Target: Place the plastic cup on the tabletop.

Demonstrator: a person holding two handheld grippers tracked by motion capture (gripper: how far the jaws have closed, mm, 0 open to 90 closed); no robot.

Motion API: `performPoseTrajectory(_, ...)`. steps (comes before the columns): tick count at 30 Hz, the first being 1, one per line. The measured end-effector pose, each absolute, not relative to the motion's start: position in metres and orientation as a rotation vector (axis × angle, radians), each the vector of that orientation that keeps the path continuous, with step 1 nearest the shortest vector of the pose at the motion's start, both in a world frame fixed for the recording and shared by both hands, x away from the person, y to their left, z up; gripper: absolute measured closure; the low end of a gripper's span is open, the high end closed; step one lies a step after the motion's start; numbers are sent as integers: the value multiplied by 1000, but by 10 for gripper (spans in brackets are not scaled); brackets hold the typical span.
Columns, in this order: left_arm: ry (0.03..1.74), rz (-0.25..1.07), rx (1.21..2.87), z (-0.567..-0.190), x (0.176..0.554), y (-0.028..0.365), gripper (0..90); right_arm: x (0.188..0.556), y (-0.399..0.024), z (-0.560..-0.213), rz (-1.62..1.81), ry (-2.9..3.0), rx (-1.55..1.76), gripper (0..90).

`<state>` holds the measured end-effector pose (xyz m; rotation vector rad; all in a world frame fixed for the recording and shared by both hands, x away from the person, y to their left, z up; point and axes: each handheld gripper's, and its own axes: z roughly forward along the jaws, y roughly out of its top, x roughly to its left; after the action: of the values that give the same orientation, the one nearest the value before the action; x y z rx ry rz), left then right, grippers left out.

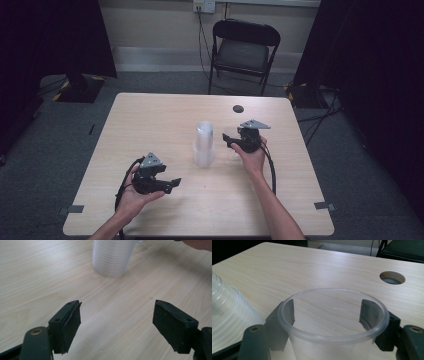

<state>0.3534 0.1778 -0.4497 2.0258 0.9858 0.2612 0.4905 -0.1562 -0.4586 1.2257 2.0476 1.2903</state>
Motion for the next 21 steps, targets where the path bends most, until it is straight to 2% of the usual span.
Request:
performPoseTrajectory(6,989,268,2030,-450,353,179,207,493,-157,-461,1288,2021,1214,279)
performPoseTrajectory(21,1000,269,2043,-454,354,177,210,470,-168,-467,1302,2026,1184,288)
